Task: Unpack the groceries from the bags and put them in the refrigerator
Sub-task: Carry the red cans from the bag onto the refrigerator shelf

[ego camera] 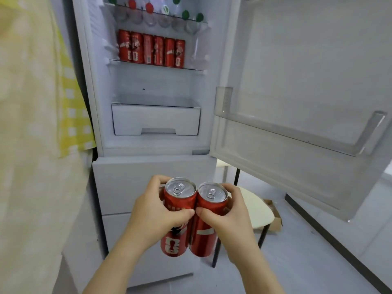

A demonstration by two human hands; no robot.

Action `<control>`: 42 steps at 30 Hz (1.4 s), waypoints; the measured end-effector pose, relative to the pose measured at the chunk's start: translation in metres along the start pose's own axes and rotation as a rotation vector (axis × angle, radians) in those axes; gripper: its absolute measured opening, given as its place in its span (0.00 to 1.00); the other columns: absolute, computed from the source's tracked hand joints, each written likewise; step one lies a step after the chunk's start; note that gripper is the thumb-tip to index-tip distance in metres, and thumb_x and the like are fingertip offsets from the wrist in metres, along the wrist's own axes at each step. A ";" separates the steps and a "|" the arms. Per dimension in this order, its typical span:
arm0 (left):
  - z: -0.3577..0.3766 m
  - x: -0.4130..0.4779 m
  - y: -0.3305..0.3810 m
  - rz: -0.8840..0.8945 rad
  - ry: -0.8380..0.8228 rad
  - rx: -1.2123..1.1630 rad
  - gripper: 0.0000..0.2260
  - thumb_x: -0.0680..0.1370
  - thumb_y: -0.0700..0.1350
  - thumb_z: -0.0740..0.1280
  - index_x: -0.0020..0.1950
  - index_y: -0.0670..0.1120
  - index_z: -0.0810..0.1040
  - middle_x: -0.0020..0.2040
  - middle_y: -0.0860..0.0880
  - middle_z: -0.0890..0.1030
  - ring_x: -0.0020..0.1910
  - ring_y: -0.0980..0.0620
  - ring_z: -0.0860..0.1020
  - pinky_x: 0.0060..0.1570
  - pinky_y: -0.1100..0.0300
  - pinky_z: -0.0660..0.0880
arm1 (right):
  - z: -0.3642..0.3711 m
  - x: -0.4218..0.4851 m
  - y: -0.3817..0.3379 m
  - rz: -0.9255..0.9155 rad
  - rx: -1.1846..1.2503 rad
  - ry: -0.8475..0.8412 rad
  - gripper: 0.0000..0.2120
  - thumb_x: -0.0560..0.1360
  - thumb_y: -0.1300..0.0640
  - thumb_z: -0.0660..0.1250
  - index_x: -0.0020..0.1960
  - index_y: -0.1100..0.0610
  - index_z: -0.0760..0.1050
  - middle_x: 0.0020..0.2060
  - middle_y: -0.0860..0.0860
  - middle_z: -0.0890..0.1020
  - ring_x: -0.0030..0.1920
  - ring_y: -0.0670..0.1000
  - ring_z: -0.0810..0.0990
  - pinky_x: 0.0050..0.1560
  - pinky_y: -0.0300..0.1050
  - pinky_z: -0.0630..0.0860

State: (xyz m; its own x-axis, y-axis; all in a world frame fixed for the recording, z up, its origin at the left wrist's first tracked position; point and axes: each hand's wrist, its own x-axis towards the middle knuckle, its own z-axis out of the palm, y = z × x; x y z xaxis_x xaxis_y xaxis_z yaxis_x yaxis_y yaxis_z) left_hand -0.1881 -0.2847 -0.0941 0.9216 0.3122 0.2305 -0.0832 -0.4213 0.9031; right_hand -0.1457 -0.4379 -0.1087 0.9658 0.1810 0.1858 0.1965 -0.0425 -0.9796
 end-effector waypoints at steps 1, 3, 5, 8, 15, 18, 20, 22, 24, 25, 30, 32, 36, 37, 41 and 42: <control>-0.006 0.012 -0.003 -0.001 0.006 0.005 0.23 0.63 0.42 0.78 0.48 0.56 0.69 0.44 0.60 0.78 0.41 0.71 0.76 0.34 0.75 0.70 | 0.008 0.012 0.001 -0.005 0.004 -0.011 0.26 0.63 0.64 0.76 0.53 0.45 0.69 0.44 0.44 0.82 0.42 0.39 0.82 0.37 0.34 0.76; -0.014 0.033 -0.009 -0.005 0.025 0.013 0.23 0.63 0.42 0.78 0.48 0.56 0.69 0.44 0.60 0.78 0.41 0.69 0.76 0.34 0.74 0.69 | 0.020 0.035 0.000 -0.011 0.022 -0.033 0.26 0.64 0.66 0.75 0.54 0.47 0.69 0.43 0.44 0.82 0.40 0.39 0.81 0.32 0.31 0.75; -0.021 0.054 -0.015 -0.017 0.050 0.010 0.23 0.63 0.42 0.78 0.49 0.56 0.69 0.44 0.59 0.79 0.42 0.67 0.77 0.35 0.73 0.69 | 0.032 0.058 -0.001 -0.024 0.030 -0.063 0.26 0.64 0.66 0.74 0.55 0.47 0.69 0.41 0.44 0.82 0.40 0.40 0.81 0.32 0.31 0.75; -0.028 0.084 -0.020 -0.033 0.101 -0.010 0.23 0.63 0.41 0.78 0.49 0.56 0.69 0.45 0.58 0.79 0.43 0.64 0.77 0.37 0.71 0.69 | 0.048 0.096 -0.003 -0.053 0.011 -0.102 0.26 0.64 0.64 0.75 0.55 0.46 0.69 0.40 0.38 0.82 0.41 0.39 0.82 0.38 0.34 0.76; -0.036 0.167 -0.021 -0.029 0.248 -0.051 0.24 0.63 0.43 0.78 0.52 0.56 0.71 0.46 0.57 0.79 0.45 0.58 0.79 0.41 0.65 0.74 | 0.073 0.193 -0.014 -0.141 0.057 -0.190 0.24 0.66 0.66 0.74 0.55 0.48 0.70 0.43 0.43 0.81 0.38 0.36 0.81 0.29 0.30 0.74; -0.036 0.205 -0.015 -0.019 0.317 -0.067 0.25 0.62 0.42 0.79 0.54 0.55 0.73 0.45 0.57 0.81 0.43 0.58 0.80 0.39 0.65 0.74 | 0.078 0.237 -0.019 -0.190 0.052 -0.218 0.23 0.65 0.63 0.75 0.55 0.47 0.72 0.44 0.43 0.82 0.42 0.40 0.82 0.38 0.35 0.78; -0.036 0.231 -0.012 -0.015 0.359 -0.089 0.26 0.61 0.42 0.79 0.54 0.54 0.74 0.43 0.56 0.82 0.41 0.59 0.81 0.41 0.62 0.77 | 0.081 0.267 -0.025 -0.219 0.060 -0.237 0.22 0.65 0.62 0.75 0.55 0.47 0.73 0.43 0.42 0.83 0.43 0.41 0.82 0.44 0.40 0.78; -0.040 0.256 -0.008 0.000 0.385 -0.105 0.25 0.60 0.43 0.80 0.53 0.56 0.76 0.41 0.56 0.83 0.40 0.59 0.82 0.44 0.58 0.78 | 0.085 0.295 -0.033 -0.262 0.076 -0.270 0.20 0.66 0.62 0.75 0.52 0.45 0.74 0.41 0.40 0.83 0.41 0.40 0.82 0.43 0.40 0.77; -0.045 0.277 -0.002 0.027 0.408 -0.125 0.24 0.57 0.47 0.79 0.50 0.57 0.77 0.41 0.57 0.84 0.40 0.59 0.82 0.45 0.56 0.79 | 0.091 0.319 -0.044 -0.306 0.103 -0.309 0.17 0.66 0.62 0.74 0.48 0.45 0.74 0.40 0.38 0.82 0.40 0.40 0.82 0.41 0.38 0.77; -0.049 0.288 0.001 0.042 0.423 -0.132 0.23 0.56 0.48 0.78 0.49 0.57 0.78 0.41 0.57 0.84 0.41 0.58 0.83 0.46 0.55 0.79 | 0.094 0.330 -0.050 -0.325 0.118 -0.323 0.16 0.67 0.62 0.74 0.47 0.45 0.75 0.39 0.39 0.83 0.40 0.41 0.82 0.40 0.38 0.77; -0.072 0.334 0.019 0.116 0.461 -0.129 0.19 0.62 0.44 0.79 0.51 0.53 0.81 0.42 0.54 0.85 0.43 0.55 0.83 0.47 0.53 0.80 | 0.119 0.379 -0.077 -0.392 0.178 -0.339 0.13 0.67 0.62 0.73 0.46 0.47 0.76 0.39 0.43 0.84 0.40 0.43 0.83 0.42 0.42 0.79; -0.083 0.351 0.025 0.145 0.463 -0.122 0.18 0.62 0.45 0.79 0.50 0.53 0.81 0.42 0.54 0.85 0.42 0.56 0.83 0.46 0.54 0.79 | 0.130 0.396 -0.088 -0.418 0.193 -0.332 0.13 0.67 0.61 0.73 0.46 0.47 0.76 0.40 0.44 0.84 0.41 0.43 0.83 0.43 0.44 0.79; -0.109 0.382 0.036 0.187 0.464 -0.121 0.14 0.64 0.44 0.77 0.47 0.53 0.80 0.41 0.55 0.84 0.40 0.57 0.83 0.43 0.59 0.78 | 0.156 0.424 -0.108 -0.463 0.222 -0.298 0.12 0.67 0.59 0.74 0.46 0.46 0.77 0.39 0.43 0.84 0.42 0.45 0.83 0.47 0.50 0.81; -0.117 0.390 0.038 0.203 0.458 -0.125 0.13 0.65 0.43 0.76 0.47 0.53 0.80 0.40 0.55 0.84 0.40 0.57 0.83 0.42 0.59 0.78 | 0.162 0.430 -0.113 -0.472 0.224 -0.294 0.12 0.67 0.59 0.74 0.46 0.46 0.77 0.39 0.43 0.84 0.42 0.45 0.83 0.47 0.50 0.81; -0.145 0.422 0.047 0.270 0.442 -0.111 0.11 0.65 0.44 0.76 0.45 0.54 0.81 0.40 0.54 0.84 0.39 0.57 0.83 0.43 0.58 0.79 | 0.187 0.454 -0.138 -0.509 0.246 -0.260 0.10 0.67 0.60 0.74 0.46 0.49 0.78 0.38 0.46 0.85 0.41 0.47 0.84 0.48 0.52 0.81; -0.152 0.431 0.049 0.285 0.447 -0.101 0.11 0.65 0.44 0.76 0.44 0.54 0.81 0.40 0.54 0.84 0.39 0.57 0.83 0.44 0.57 0.79 | 0.193 0.461 -0.144 -0.522 0.250 -0.245 0.10 0.67 0.60 0.74 0.45 0.49 0.79 0.38 0.47 0.85 0.40 0.47 0.84 0.48 0.52 0.81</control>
State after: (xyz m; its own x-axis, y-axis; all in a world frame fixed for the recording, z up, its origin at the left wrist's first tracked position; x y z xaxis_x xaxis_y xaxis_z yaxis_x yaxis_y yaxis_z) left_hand 0.1472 -0.0417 0.1045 0.6079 0.5387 0.5833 -0.3626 -0.4652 0.8075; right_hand 0.2384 -0.1591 0.1034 0.6805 0.3367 0.6508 0.5579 0.3377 -0.7581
